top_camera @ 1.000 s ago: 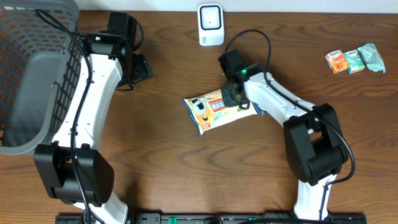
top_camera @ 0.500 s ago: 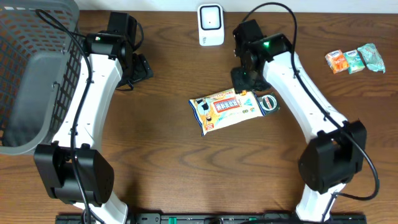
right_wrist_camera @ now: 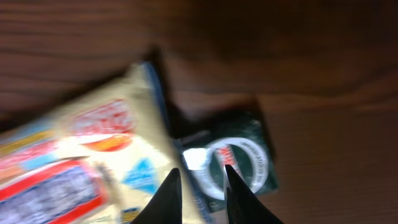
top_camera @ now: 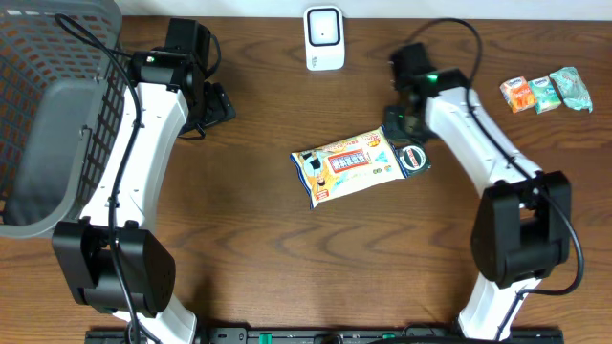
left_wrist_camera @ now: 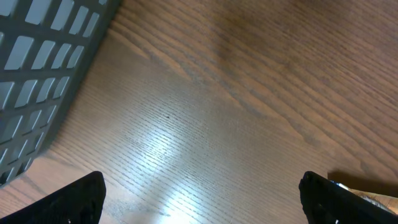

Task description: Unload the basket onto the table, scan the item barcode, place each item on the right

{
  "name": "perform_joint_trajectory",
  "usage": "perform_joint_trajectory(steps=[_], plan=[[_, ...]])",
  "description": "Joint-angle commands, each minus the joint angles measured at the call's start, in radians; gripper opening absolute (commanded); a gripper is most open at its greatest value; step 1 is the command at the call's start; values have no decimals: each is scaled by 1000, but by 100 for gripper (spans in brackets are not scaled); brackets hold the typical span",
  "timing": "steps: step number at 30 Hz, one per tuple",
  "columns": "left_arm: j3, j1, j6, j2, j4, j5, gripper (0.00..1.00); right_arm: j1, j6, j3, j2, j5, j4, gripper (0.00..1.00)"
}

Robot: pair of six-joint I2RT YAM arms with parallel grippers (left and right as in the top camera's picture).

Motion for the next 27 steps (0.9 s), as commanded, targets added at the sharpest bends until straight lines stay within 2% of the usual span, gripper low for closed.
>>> perform_joint_trajectory(steps=[1,7,10,14,16,17,20,27], plan=[[3,3,17,-5,-3,-12,98,-51,1,-69,8,-80,29,18],[3,3,17,-5,-3,-12,98,-92,15,-145,8,-80,89,19],[3,3,17,-5,-3,-12,98,-103,48,-157,8,-80,69,14],[3,3,17,-5,-3,-12,98,-104,55,-157,7,-101,11,21],[3,3,17,-5,-3,-12,97,-104,55,-157,7,-136,-21,20],[3,3,17,-5,-3,-12,98,-104,54,-157,7,-152,-37,18],[3,3,17,-5,-3,-12,98,-101,31,-157,7,-167,-98,1],[3,3,17,-5,-3,-12,98,-79,25,-158,8,-166,-91,2]])
